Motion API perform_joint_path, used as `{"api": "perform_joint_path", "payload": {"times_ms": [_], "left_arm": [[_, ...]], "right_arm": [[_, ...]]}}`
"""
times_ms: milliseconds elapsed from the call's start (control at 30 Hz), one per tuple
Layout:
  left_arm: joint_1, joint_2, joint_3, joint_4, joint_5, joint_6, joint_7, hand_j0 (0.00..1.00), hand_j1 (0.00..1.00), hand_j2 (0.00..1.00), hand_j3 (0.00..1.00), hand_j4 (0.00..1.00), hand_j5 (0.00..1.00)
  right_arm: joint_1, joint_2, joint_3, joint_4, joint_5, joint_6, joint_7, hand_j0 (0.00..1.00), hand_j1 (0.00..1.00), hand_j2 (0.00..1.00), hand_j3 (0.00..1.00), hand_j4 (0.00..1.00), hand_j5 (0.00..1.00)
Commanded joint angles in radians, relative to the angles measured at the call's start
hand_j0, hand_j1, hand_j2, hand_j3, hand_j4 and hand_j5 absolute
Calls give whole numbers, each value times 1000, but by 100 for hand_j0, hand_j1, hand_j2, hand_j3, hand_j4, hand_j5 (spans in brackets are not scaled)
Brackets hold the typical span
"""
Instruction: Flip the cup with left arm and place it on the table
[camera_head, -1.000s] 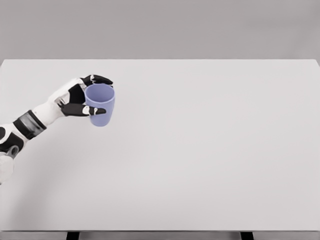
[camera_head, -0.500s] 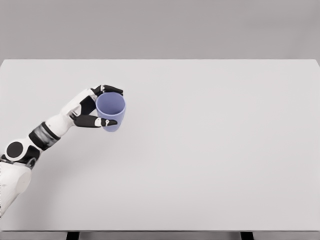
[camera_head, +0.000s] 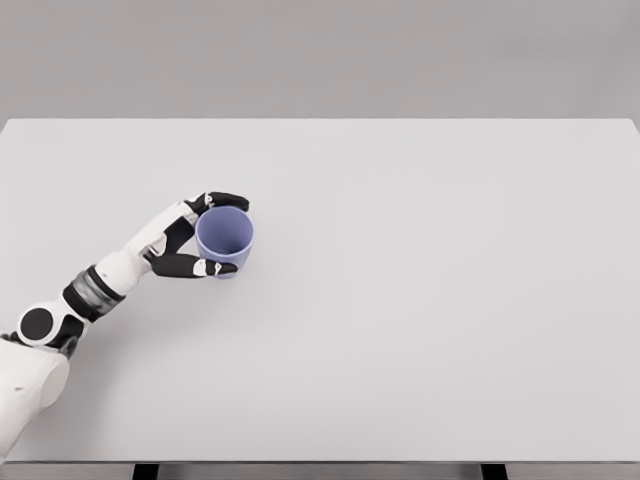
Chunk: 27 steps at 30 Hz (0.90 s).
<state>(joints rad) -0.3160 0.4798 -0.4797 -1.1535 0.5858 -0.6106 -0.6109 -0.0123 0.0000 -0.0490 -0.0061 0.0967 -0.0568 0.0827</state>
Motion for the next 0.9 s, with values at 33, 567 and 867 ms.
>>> {"api": "perform_joint_path", "payload": {"times_ms": [33, 567, 867], "left_arm": [[0, -6, 1, 18, 5, 0, 0, 86, 86, 86, 86, 86, 86], [-6, 10, 7, 3, 19, 0, 0, 100, 100, 100, 100, 100, 100], [-15, 65, 18, -92, 26, 0, 0, 100, 100, 100, 100, 100, 100]], "right_arm": [[0, 0, 0, 0, 0, 0, 0, 100, 100, 100, 100, 100, 100], [0, 0, 0, 0, 0, 0, 0, 100, 100, 100, 100, 100, 100], [0, 0, 0, 0, 0, 0, 0, 100, 100, 100, 100, 100, 100]]}}
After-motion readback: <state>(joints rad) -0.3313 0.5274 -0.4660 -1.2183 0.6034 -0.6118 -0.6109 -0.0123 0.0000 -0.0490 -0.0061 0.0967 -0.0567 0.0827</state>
